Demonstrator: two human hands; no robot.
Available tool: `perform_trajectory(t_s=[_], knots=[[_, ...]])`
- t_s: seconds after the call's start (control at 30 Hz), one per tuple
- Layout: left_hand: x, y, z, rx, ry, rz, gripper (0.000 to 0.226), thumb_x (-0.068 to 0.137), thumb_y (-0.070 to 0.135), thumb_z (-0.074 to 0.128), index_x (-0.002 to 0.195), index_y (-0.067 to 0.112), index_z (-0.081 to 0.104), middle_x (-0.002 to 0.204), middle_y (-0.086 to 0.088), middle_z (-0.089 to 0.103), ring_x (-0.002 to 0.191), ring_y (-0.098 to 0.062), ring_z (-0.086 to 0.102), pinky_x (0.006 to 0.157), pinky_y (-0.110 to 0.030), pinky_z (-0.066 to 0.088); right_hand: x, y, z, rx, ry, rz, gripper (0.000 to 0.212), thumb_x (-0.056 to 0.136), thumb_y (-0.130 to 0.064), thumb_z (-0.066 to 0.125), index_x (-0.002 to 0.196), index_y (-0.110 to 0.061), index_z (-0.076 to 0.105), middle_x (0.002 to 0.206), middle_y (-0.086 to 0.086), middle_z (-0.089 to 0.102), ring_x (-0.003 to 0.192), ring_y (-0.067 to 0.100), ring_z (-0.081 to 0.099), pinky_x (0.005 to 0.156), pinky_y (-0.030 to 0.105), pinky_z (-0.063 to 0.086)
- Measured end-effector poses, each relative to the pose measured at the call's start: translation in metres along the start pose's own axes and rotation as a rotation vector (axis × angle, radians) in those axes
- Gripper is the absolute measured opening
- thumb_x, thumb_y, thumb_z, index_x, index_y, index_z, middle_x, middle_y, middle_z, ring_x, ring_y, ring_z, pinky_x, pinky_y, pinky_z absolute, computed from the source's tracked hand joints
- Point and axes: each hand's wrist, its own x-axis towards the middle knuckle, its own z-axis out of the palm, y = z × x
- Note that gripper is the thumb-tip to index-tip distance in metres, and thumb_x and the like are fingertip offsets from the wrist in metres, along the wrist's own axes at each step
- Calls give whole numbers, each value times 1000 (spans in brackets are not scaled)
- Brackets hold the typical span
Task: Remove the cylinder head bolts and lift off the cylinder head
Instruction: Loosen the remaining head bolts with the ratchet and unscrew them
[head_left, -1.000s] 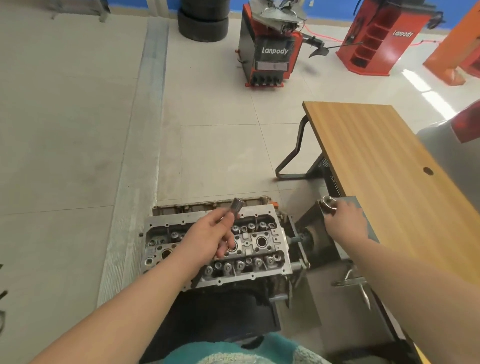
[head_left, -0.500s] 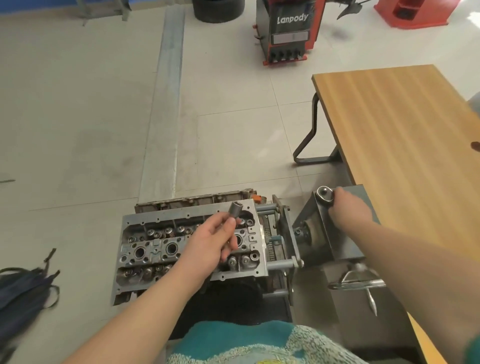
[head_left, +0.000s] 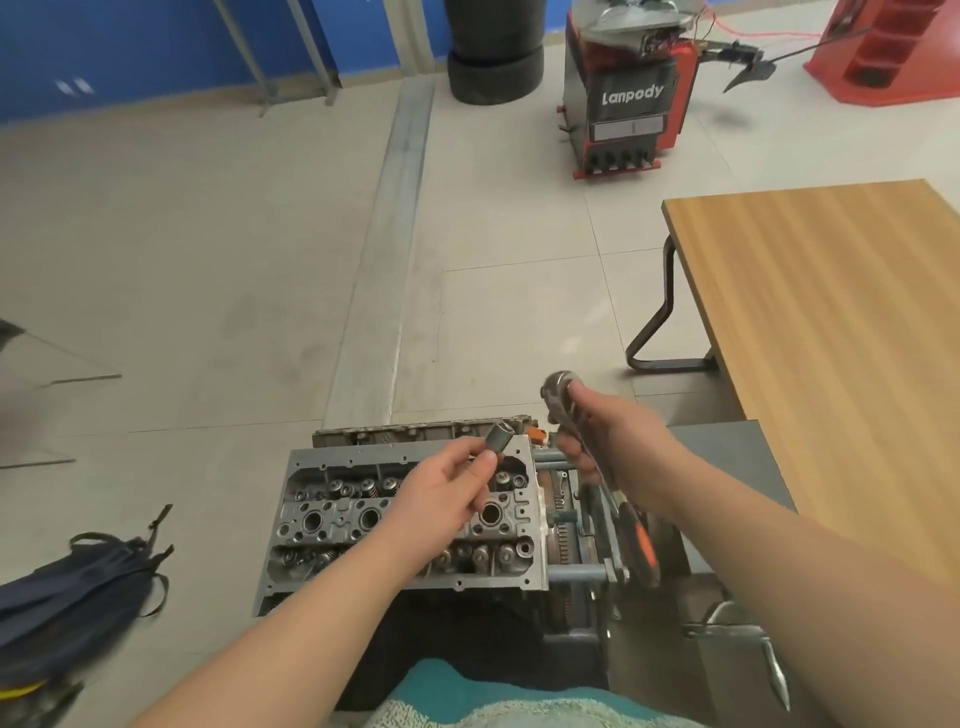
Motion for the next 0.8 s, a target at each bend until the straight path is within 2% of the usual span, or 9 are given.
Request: perform_trajectory(t_s=[0.1,0.23,0.33,0.37,0.43,0.5,0.63,0.73,0.8], knots=[[-7,5,-21,-10,-11,16,28,109,47,52,116,30,73,72,1,54,57,-4,49,56,-16,43,-8,-4,39,-110,-122,-1,49,84,-68,63,93,-20,66,64,0,51,50,17,39,48,28,29],[-17,2,-52,71,26,79,66,96,83,39,89,28,76,67,9,55,60,-5,50,62,-21,42,-17,-2,77,-142,-304,-4,44,88,-72,65,75,-31,68,63,-4,49,50,15,36,46,24,32],[-26,-6,-75,33,25,163,74,85,92,46,92,26,79,71,12,64,69,-1,61,66,-15,48,-17,-1,102,-142,-341,55,47,86,-74,66,74,-29,64,63,-3,46,51,17,33,46,26,32],[-29,-10,-83,36,23,179,75,87,91,47,95,23,79,73,8,66,73,-4,63,67,-19,51,-16,0,111,-148,-339,63,48,86,-74,66,73,-28,63,63,-2,45,51,17,31,46,26,31],[-33,-18,-100,59,13,191,75,92,86,46,100,19,79,86,-9,72,81,-24,68,80,-46,60,-14,1,128,-178,-331,54,47,90,-72,64,76,-27,62,64,-1,44,51,17,31,46,26,30],[-35,-23,-116,99,-21,194,77,95,84,43,100,15,77,92,-18,72,89,-42,67,92,-60,55,-14,1,145,-218,-342,54,43,94,-69,62,81,-28,64,66,-1,45,52,17,34,47,27,30],[-38,-33,-151,71,-56,193,78,94,86,40,81,14,68,66,9,54,65,-12,51,68,-39,43,-9,-4,187,-323,-247,43,50,94,-73,56,91,-26,72,70,7,59,52,18,43,47,27,37],[-37,-41,-172,49,-55,188,74,94,86,37,84,22,70,66,13,54,61,-6,48,64,-27,40,-2,-5,228,-545,-101,-130,48,86,-83,60,105,-39,69,83,-5,71,57,9,55,50,22,43],[-37,-50,-190,20,-63,217,62,97,84,38,83,31,68,69,13,58,65,-7,53,67,-30,44,6,-7,254,-692,19,-249,48,76,-81,71,102,-40,71,75,-12,69,56,0,55,51,19,43]])
